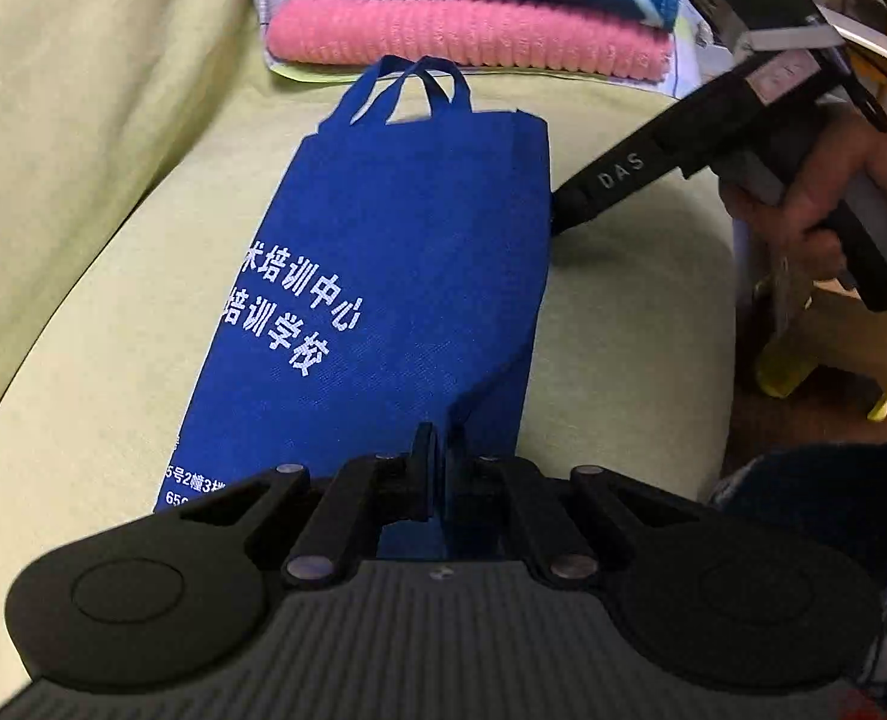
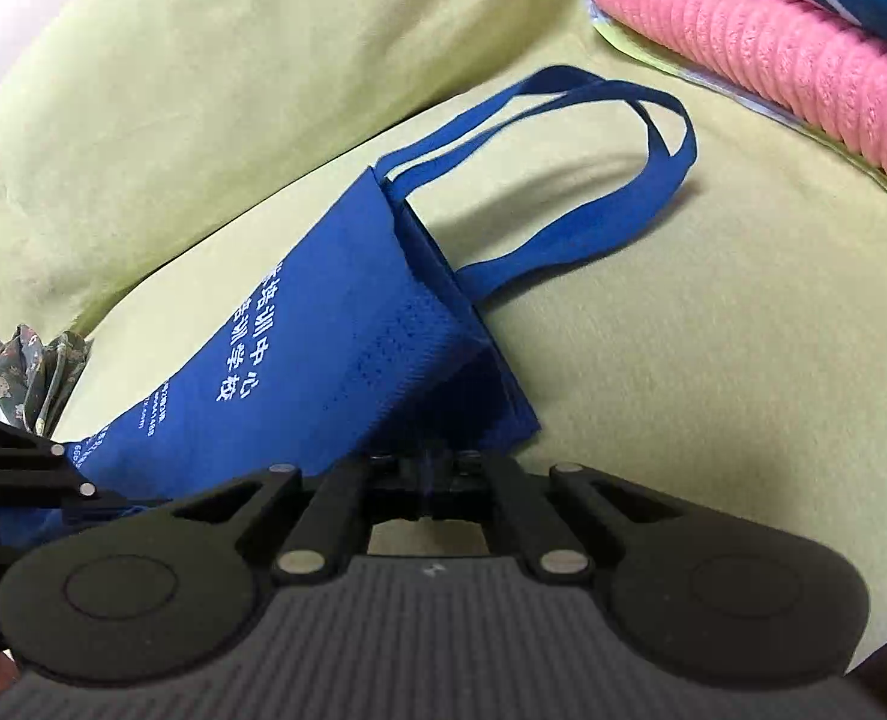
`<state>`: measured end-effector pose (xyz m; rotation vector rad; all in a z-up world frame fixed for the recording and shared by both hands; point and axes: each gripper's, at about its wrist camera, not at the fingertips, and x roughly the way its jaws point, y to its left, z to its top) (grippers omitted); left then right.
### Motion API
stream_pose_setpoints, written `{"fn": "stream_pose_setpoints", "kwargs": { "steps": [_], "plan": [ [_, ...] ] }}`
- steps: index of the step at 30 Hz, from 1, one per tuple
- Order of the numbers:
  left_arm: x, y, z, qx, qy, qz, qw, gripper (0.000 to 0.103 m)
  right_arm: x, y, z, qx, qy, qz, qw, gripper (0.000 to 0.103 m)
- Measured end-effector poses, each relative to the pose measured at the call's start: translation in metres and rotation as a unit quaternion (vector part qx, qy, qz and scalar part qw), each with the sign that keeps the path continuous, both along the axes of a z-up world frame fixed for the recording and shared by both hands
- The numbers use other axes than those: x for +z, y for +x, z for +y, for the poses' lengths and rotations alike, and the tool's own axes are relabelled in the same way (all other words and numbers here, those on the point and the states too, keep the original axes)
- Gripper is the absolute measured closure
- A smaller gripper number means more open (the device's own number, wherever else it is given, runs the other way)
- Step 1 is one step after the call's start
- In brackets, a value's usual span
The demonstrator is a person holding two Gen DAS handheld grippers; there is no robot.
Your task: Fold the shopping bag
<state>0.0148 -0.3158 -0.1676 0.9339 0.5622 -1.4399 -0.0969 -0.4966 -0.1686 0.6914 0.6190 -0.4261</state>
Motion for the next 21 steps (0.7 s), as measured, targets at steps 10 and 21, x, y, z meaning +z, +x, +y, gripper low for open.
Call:
{"fn": "stream_pose_setpoints", "kwargs": {
  "steps": [10,21],
  "plan": [
    [-0.011,-0.010,-0.003,0.000,0.005,-0.028,0.9996,0.103,0.006,-0.021,0.002,0.041,0.013,-0.015,0.999,0.061],
    [-0.012,-0.010,0.000,-0.002,0.002,-0.039,0.9993,0.103,0.004,-0.038,-0.016,-0.036,0.112,-0.108,0.987,0.059]
  ]
}}
